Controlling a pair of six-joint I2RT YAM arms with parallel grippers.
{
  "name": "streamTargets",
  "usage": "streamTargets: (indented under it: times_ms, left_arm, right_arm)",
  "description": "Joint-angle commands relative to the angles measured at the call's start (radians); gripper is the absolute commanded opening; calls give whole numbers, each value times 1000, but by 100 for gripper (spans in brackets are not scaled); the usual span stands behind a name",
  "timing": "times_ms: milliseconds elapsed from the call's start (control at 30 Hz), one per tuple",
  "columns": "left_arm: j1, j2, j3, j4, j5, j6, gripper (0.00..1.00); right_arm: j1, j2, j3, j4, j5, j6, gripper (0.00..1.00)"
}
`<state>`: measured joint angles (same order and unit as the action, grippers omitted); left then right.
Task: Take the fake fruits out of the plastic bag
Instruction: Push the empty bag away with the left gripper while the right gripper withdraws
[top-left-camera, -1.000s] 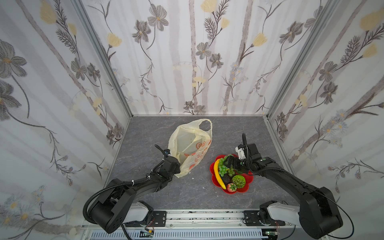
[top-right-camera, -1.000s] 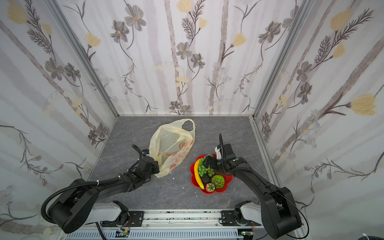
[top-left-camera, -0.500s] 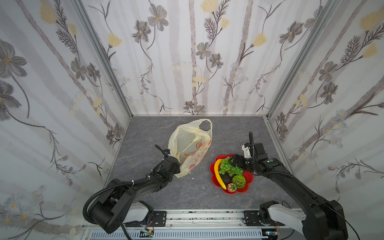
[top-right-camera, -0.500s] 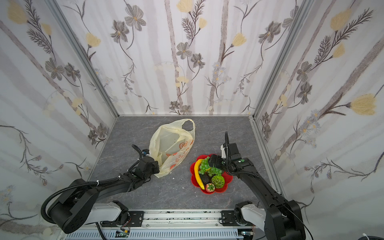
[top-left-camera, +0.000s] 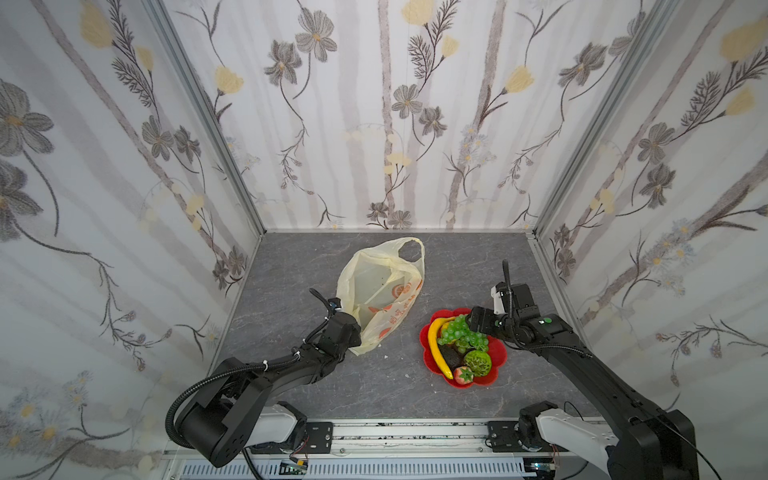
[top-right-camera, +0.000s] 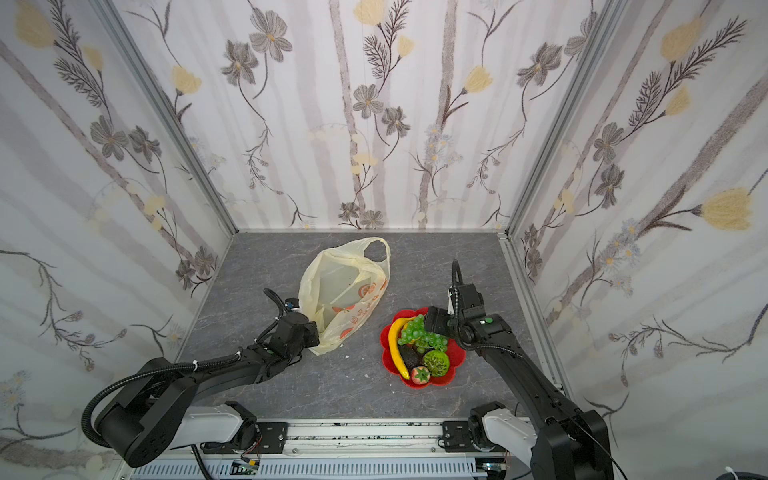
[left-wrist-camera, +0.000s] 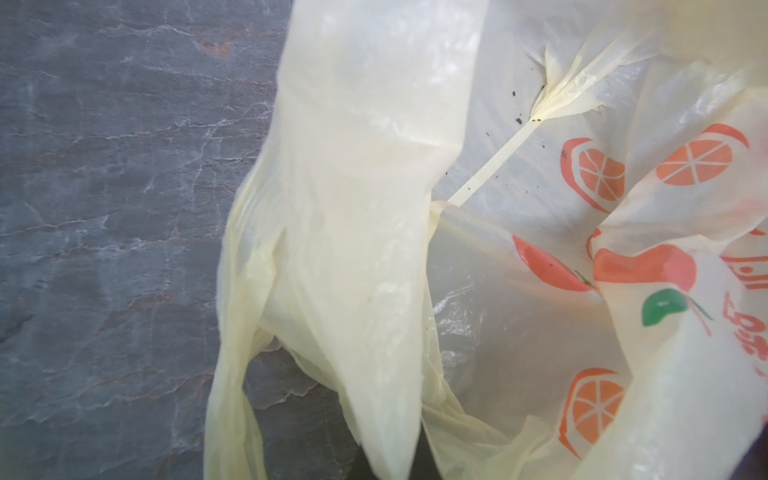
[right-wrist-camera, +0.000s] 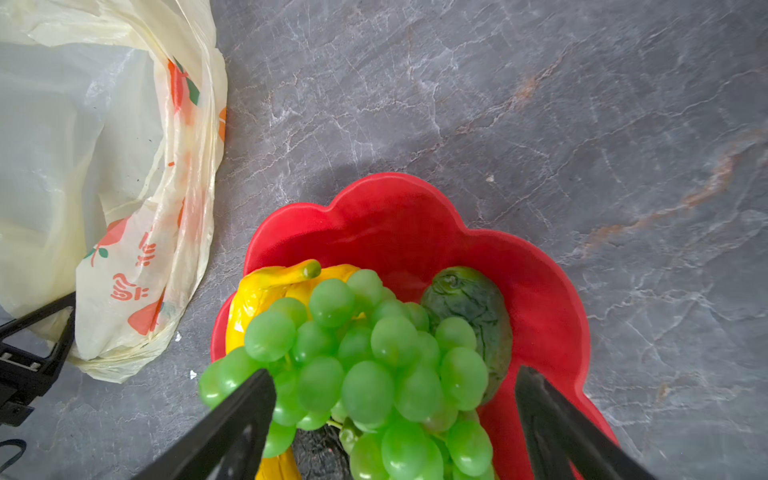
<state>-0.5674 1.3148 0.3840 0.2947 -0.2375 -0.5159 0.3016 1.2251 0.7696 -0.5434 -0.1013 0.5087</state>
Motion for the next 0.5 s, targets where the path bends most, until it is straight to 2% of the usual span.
streamTargets:
  times_ms: [0, 233, 300, 467]
  left_arm:
    - [-2, 22, 51, 24, 56, -8, 0]
    - [-5, 193, 278, -2, 96, 32, 0]
    - [-6, 278, 391, -47, 109, 71, 0]
    - [4, 478, 654, -128, 132, 172, 0]
  right_arm:
    - [-3, -32, 28, 9, 61, -16, 92]
    - [-59, -147, -9, 33, 140, 25, 96]
    - [-87, -199, -75, 39, 153, 56, 99]
    - [-161, -334, -195, 51, 133, 164, 100]
